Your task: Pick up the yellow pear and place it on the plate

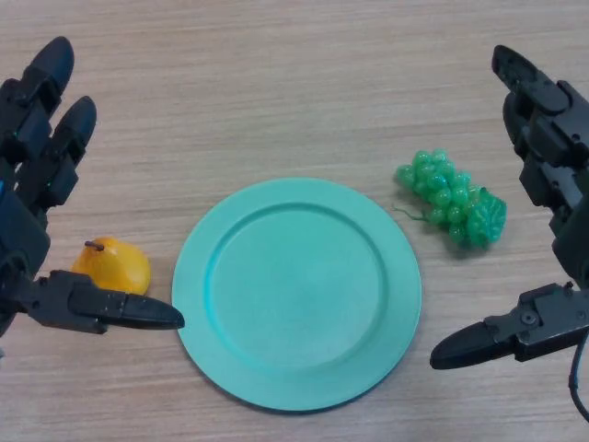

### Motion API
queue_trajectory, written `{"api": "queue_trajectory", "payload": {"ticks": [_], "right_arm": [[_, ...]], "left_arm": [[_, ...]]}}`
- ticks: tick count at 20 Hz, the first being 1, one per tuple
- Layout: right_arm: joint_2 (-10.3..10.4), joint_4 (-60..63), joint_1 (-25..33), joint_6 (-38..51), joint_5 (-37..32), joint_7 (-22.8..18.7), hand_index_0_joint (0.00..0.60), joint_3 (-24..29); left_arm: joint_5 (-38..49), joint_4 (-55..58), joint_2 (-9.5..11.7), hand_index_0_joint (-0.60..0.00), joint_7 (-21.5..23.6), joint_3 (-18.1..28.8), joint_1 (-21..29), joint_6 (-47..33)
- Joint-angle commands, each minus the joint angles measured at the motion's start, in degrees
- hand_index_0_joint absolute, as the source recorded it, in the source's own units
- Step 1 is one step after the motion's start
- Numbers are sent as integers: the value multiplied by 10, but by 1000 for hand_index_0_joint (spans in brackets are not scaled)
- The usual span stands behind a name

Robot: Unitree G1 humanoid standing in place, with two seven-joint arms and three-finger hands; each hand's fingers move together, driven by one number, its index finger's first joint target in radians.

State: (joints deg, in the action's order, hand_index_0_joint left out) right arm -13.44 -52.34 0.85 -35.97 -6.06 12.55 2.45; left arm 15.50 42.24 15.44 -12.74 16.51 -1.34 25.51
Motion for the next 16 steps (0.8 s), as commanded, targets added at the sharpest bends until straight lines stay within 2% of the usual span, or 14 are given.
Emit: {"api": "queue_trajectory", "payload": {"ticks": [1,5,8,11,13,16], "right_arm": [[-10,-26,21,79,5,-17,0,17],[-8,-18,28,77,16,-25,0,4],[-7,-13,30,79,21,-25,0,0],[-6,-7,34,84,30,-25,0,-5],[-6,-1,37,93,35,-25,0,-6],[-4,10,34,119,38,-23,0,-11]], "left_arm": [[-23,25,16,0,-7,23,13,-88],[-10,9,16,0,3,28,15,-97],[-21,-19,24,0,-10,48,12,-113],[-48,-85,40,0,-19,90,18,-161],[-53,-140,52,0,8,108,31,-213],[-63,-249,55,0,16,86,31,-308]]}}
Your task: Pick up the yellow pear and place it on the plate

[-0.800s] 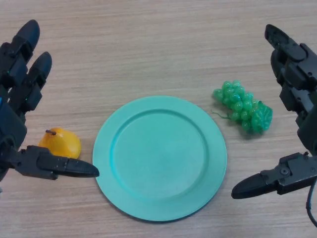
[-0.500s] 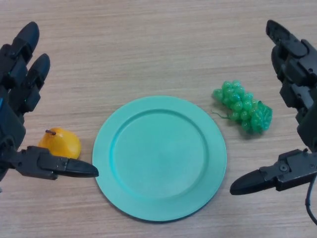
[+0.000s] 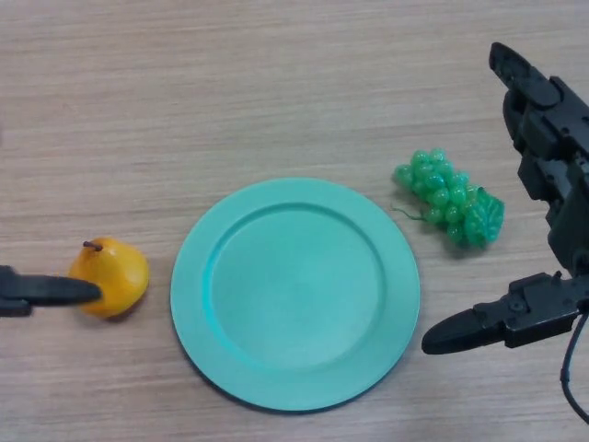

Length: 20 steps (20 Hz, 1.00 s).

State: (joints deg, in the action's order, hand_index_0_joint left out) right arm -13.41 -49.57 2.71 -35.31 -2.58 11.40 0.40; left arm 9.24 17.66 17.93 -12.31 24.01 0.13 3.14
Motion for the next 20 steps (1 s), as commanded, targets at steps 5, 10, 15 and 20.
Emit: {"api": "queue_trajectory", "payload": {"ticks": [5,10,15,20], "right_arm": [[-4,-8,14,119,-8,-11,0,17],[-7,-11,5,117,-17,-5,0,30],[-11,-22,-2,105,-22,-6,0,44],[-12,-33,-9,92,-42,-5,0,67]], "left_arm": [[-9,-218,53,0,32,-33,55,-225],[-27,-349,63,0,64,-80,100,-294],[-23,-445,61,0,78,-107,147,-316],[-39,-545,62,0,81,-128,186,-350]]}}
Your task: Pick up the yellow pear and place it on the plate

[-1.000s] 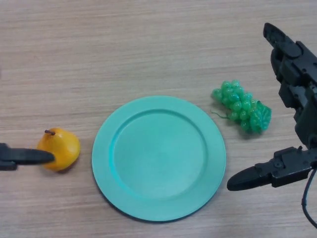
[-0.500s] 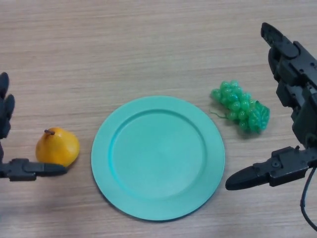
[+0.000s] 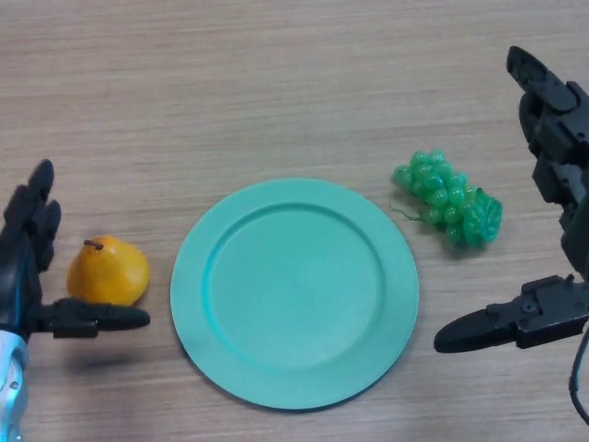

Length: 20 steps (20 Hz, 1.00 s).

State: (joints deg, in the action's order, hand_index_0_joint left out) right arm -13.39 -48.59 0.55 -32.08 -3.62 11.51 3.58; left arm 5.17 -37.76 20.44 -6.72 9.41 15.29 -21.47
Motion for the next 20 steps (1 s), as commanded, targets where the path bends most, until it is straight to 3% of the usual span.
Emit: {"api": "queue_trajectory", "payload": {"ticks": [1,5,7,9,15,16,19,20], "right_arm": [[-13,-43,13,59,-33,-9,0,38],[-10,-54,1,64,-30,-17,0,41],[-10,-64,1,55,-33,-22,0,43],[-12,-66,1,59,-24,-22,0,43],[-5,-82,-4,53,-17,-34,0,38],[-4,-82,-3,52,-17,-35,0,38],[-5,-90,0,31,-21,-42,0,33],[-5,-97,1,18,-25,-43,0,31]], "left_arm": [[11,-8,36,0,18,16,42,-110],[7,-63,31,0,27,8,59,-183],[-84,-110,40,0,70,-11,67,-240],[-81,-108,37,0,71,-9,66,-234],[-90,-120,43,0,142,-4,84,-221],[-88,-118,42,-99,142,-4,83,-218],[-105,-121,46,-499,173,-1,77,-220],[-102,-126,48,-582,184,1,74,-227]]}}
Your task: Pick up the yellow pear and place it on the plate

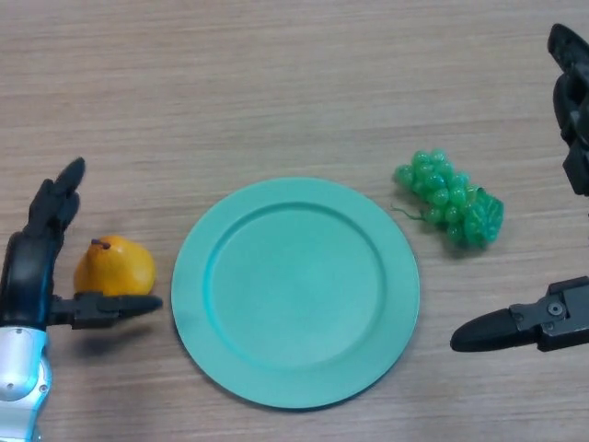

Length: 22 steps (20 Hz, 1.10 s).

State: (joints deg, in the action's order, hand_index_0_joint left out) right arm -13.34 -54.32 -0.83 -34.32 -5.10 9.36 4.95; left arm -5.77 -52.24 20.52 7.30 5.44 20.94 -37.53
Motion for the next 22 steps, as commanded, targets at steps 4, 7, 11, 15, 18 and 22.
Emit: {"api": "queue_trajectory", "payload": {"ticks": [4,7,11,15,18,22], "right_arm": [[-5,-42,14,35,-4,-23,0,10],[-4,-49,16,24,-11,-22,0,12],[-5,-47,13,34,-8,-21,0,16],[-6,-44,14,38,-6,-20,0,22],[-6,-42,7,48,-11,-17,0,33],[-11,-43,11,41,-18,-7,0,54]], "left_arm": [[26,38,47,-600,16,39,3,-47],[41,104,44,-600,-1,45,-20,-15],[40,289,31,-600,-19,58,-67,59],[222,516,-22,-600,-121,48,-106,236],[216,595,-53,-600,-119,1,-115,340],[156,559,-91,-600,-112,-74,-105,332]]}}
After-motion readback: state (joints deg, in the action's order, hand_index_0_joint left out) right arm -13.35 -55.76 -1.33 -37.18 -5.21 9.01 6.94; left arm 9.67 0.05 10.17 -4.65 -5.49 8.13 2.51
